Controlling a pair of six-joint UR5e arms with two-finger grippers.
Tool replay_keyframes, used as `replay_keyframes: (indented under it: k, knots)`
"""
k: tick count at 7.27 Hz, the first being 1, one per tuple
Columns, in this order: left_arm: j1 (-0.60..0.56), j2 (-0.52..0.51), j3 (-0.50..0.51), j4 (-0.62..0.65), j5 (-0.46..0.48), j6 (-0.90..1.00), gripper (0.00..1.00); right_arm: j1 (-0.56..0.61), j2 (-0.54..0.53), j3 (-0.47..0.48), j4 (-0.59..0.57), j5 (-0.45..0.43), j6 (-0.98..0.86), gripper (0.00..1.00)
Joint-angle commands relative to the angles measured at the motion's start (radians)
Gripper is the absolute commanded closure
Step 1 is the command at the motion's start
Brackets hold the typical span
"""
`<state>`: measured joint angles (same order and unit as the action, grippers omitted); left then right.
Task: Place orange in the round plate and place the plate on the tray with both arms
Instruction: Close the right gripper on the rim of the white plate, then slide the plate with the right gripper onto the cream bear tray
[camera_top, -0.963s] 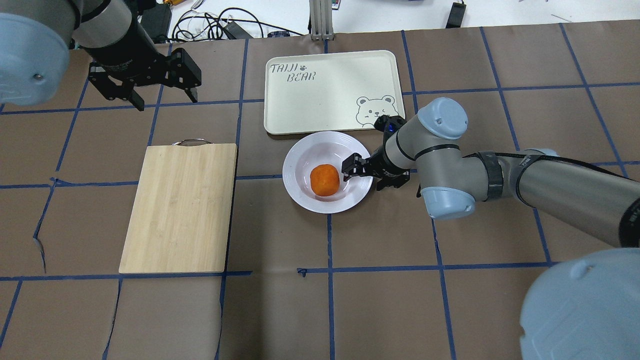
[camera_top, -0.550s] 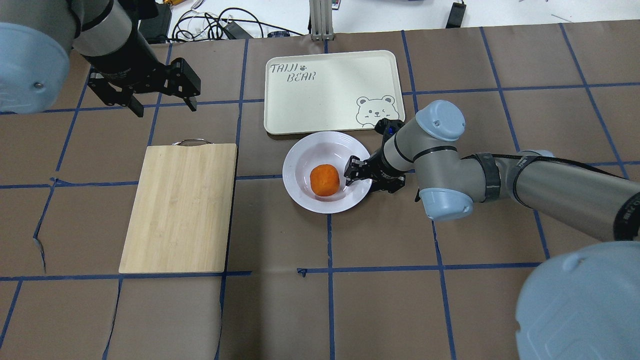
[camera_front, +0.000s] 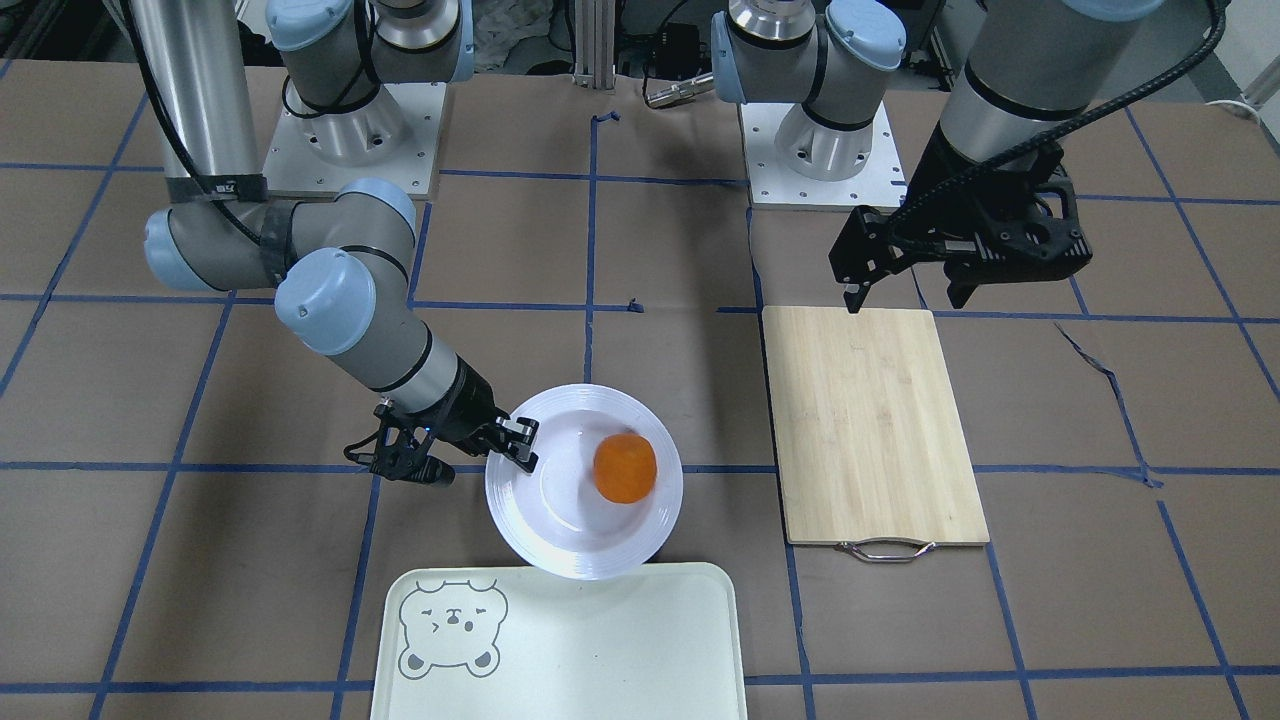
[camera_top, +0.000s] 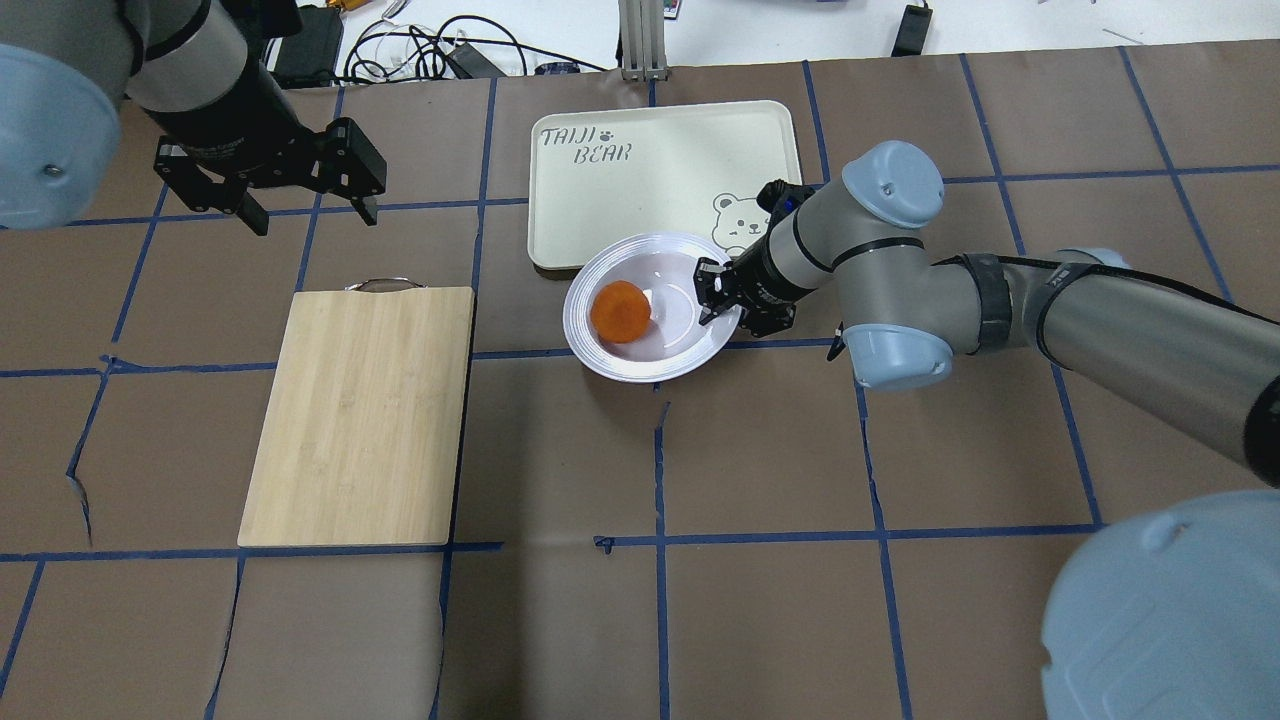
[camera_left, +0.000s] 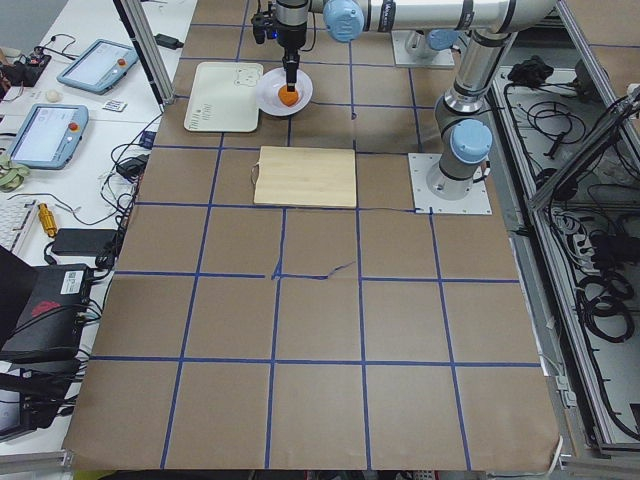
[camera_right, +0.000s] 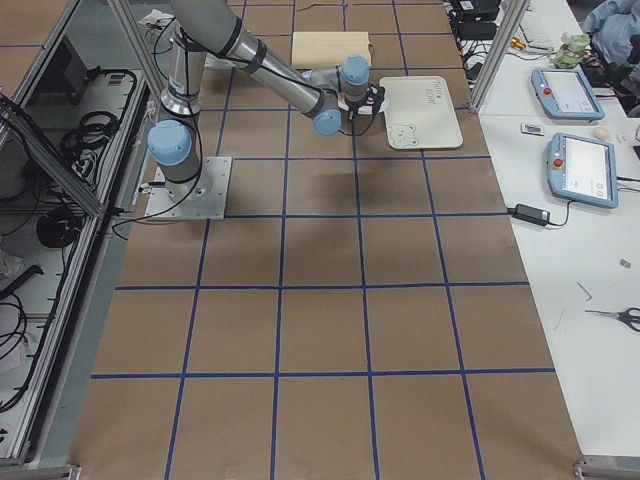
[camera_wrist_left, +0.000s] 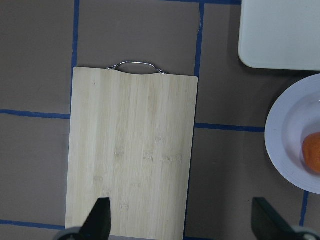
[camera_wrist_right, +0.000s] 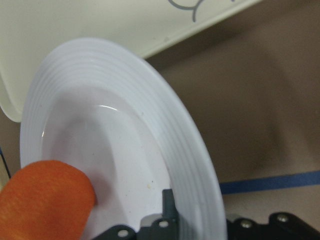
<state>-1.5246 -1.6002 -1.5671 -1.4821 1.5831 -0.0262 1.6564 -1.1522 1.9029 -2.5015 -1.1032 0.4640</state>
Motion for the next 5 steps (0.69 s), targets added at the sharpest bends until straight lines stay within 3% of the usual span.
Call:
replay_keyframes:
  k: [1, 5]
  knots:
    - [0.001, 0.002, 0.002, -0.001, -0.021, 0.044, 0.00, -0.021, 0.028, -0.118, 0.044, 0.029, 0.016, 1.00]
    - [-0.002, 0.003, 0.004, 0.000, -0.020, 0.051, 0.00, -0.041, 0.291, -0.465, 0.044, 0.013, -0.014, 1.00]
